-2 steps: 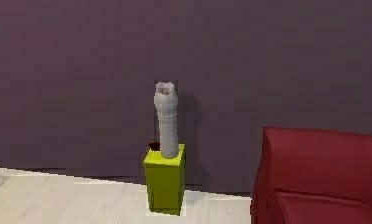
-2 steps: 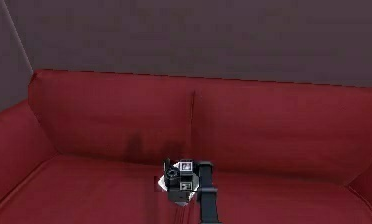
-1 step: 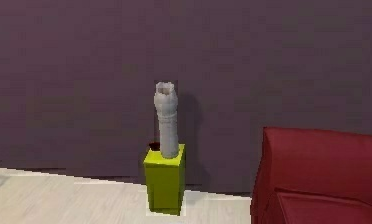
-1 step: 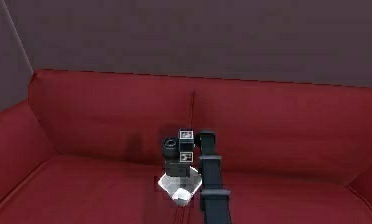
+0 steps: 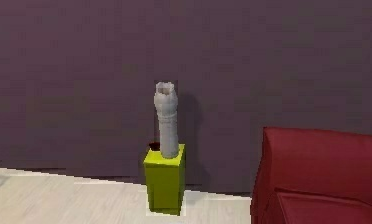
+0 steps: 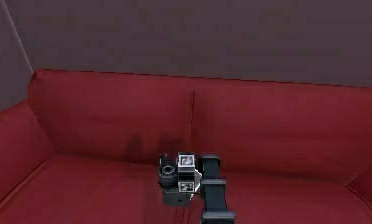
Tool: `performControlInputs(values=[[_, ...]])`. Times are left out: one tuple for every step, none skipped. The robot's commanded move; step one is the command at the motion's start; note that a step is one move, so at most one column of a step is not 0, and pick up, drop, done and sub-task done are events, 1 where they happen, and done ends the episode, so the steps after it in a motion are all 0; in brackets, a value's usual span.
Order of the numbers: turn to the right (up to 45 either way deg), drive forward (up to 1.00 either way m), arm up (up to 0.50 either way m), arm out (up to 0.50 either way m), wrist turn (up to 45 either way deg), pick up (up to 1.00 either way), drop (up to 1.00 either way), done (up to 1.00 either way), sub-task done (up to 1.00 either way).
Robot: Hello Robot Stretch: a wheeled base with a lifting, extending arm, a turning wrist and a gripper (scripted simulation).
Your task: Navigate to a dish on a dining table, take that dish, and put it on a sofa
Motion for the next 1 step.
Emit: performControlInputs(values=[[0.0, 0.0, 0.0, 0.0, 0.0, 0.0, 0.0, 1.0, 0.0]])
